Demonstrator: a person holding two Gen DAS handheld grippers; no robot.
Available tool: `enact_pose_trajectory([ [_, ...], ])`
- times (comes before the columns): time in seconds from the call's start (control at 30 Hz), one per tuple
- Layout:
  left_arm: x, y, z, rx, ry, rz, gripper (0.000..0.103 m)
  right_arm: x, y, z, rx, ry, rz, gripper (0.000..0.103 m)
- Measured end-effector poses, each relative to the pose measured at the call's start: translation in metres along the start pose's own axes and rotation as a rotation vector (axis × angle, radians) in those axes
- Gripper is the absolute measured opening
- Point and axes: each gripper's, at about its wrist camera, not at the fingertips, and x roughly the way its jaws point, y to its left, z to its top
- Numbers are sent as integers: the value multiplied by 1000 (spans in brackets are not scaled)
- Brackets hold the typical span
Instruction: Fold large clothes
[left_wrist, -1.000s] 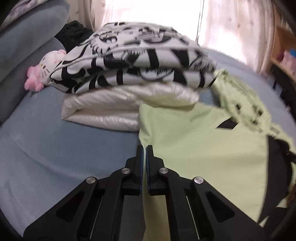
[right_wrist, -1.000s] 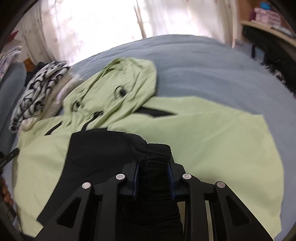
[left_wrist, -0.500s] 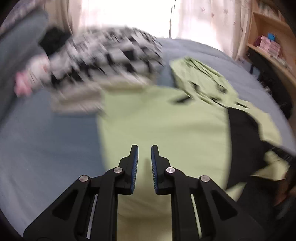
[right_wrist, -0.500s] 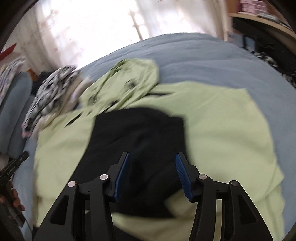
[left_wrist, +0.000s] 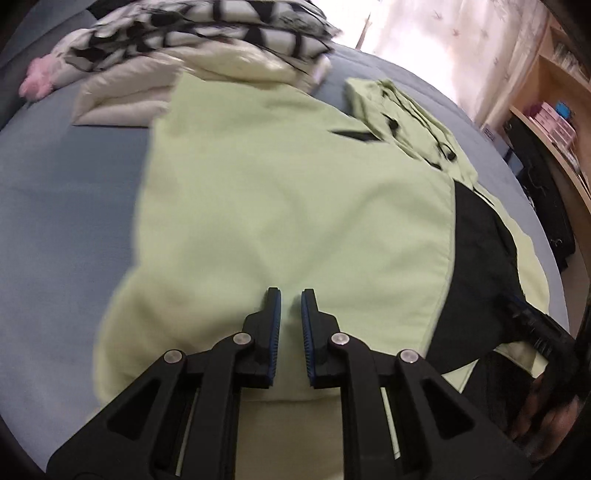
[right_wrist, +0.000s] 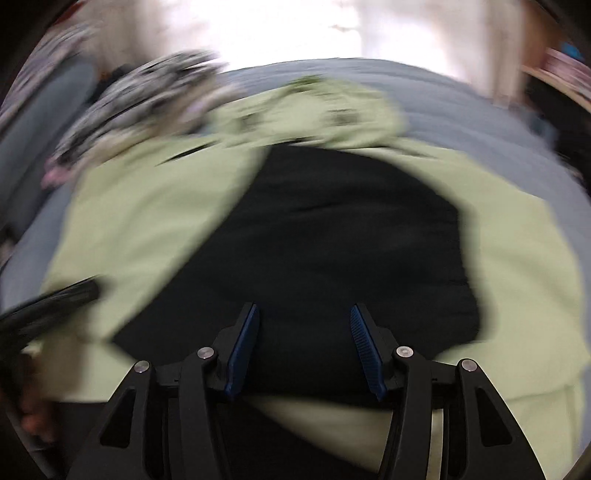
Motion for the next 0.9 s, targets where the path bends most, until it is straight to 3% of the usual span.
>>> enact_pose_trajectory([
  [0.07,-10,5,1,18,-18,31,11,-9,-34,-3,107,-4,96,44],
  [0.23,-38,3,-9,54,-32,67,14,-31,-43,-16,140,-13,125,45],
  [0.37,-62,-12,-29,118,-46,84,43,-54,-40,-32,166,-20,168,52],
  [0.47,-86,-22,-47,155,-92,85,46,-82,-34,-46,140,-36,171,52],
  [0.9,-198,-26,-98,142,-193,68,48,-202,-21,-106,105,-119,206,60],
])
